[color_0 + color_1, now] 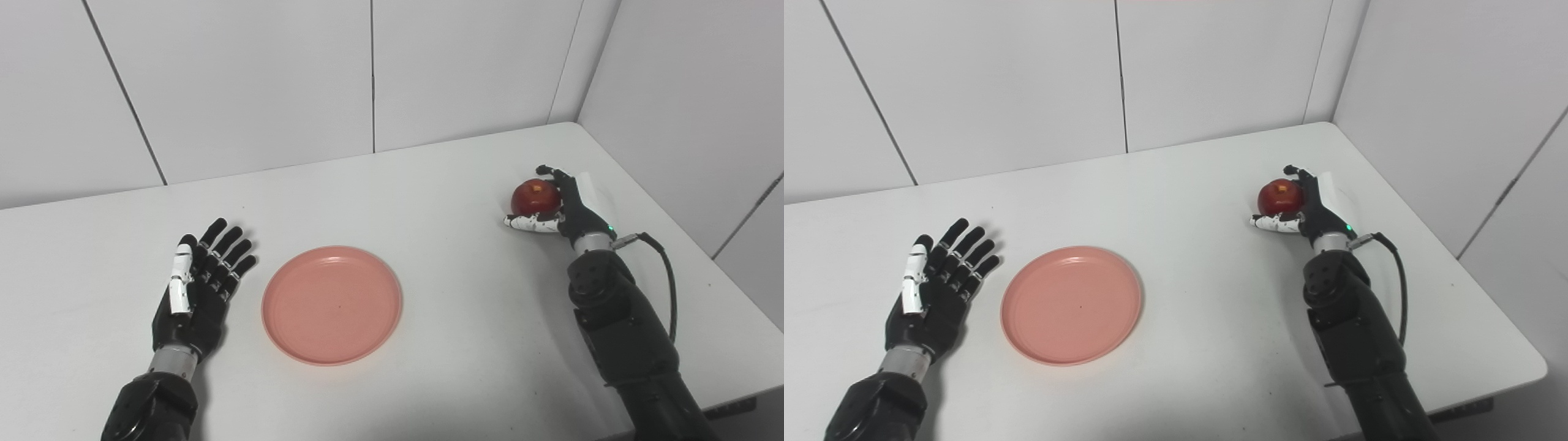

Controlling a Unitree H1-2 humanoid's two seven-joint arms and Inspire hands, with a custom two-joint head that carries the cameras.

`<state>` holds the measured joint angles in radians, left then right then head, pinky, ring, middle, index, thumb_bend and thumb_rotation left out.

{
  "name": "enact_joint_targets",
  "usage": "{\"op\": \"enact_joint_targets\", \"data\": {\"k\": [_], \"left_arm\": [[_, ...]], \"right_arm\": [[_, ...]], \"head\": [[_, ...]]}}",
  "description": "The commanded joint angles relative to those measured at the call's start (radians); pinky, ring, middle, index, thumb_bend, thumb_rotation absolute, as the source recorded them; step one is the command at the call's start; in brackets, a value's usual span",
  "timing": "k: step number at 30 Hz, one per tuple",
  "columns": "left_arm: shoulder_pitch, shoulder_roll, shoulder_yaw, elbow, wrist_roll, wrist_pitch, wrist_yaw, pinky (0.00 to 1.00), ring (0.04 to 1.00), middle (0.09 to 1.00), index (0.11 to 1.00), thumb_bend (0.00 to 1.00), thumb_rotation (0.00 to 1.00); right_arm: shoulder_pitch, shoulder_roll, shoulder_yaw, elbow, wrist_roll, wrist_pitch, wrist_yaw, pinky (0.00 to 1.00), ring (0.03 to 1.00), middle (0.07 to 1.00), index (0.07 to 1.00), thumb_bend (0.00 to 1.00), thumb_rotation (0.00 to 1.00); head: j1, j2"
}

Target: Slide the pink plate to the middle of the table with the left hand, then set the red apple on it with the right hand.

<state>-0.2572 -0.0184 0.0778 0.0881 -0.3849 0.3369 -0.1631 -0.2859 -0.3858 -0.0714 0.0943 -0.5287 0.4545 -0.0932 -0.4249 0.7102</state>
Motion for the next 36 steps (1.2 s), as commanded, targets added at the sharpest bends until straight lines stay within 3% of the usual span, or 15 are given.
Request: {"op": "enact_joint_targets", "data": {"k": [1,8,9,12,20,26,36], "left_arm": [[0.010,0.001,-0.005,0.005,0.012,0.031,0.014,0.86,0.868,0.875,0.861,0.36,1.00],[0.010,0.001,-0.004,0.003,0.010,0.034,0.014,0.86,0.869,0.876,0.861,0.36,1.00],[0.010,0.000,-0.004,0.003,0.010,0.034,0.014,0.86,0.870,0.876,0.862,0.36,1.00],[0.010,0.000,-0.003,0.004,0.008,0.032,0.012,0.86,0.871,0.877,0.863,0.36,1.00],[0.010,-0.002,-0.004,0.000,0.011,0.036,0.018,0.86,0.869,0.876,0.861,0.36,1.00],[0.010,-0.002,-0.006,-0.002,0.012,0.036,0.017,0.85,0.867,0.875,0.861,0.36,1.00],[0.007,-0.003,-0.006,0.005,0.011,0.034,0.017,0.86,0.872,0.881,0.866,0.36,1.00]], "right_arm": [[-0.049,-0.040,0.006,-0.005,-0.018,-0.056,-0.033,0.55,0.650,0.699,0.729,0.88,0.14],[-0.069,-0.067,0.036,0.055,-0.034,-0.083,-0.046,0.46,0.529,0.580,0.578,0.83,0.06],[-0.070,-0.067,0.038,0.057,-0.033,-0.084,-0.046,0.44,0.509,0.562,0.524,0.65,0.11],[-0.073,-0.070,0.039,0.072,-0.028,-0.113,-0.060,0.42,0.487,0.538,0.490,0.53,0.13],[-0.072,-0.067,0.045,0.066,-0.041,-0.109,-0.088,0.34,0.433,0.496,0.486,0.52,0.13],[-0.067,-0.062,0.034,0.049,-0.028,-0.122,-0.108,0.35,0.443,0.506,0.486,0.51,0.13],[-0.055,-0.052,0.019,-0.072,-0.015,-0.098,-0.094,0.37,0.454,0.503,0.485,0.51,0.13]], "head": [[0.000,0.001],[0.000,0.001],[0.000,0.001],[0.001,0.001],[0.002,0.000],[0.003,-0.001],[0.007,-0.003]]}}
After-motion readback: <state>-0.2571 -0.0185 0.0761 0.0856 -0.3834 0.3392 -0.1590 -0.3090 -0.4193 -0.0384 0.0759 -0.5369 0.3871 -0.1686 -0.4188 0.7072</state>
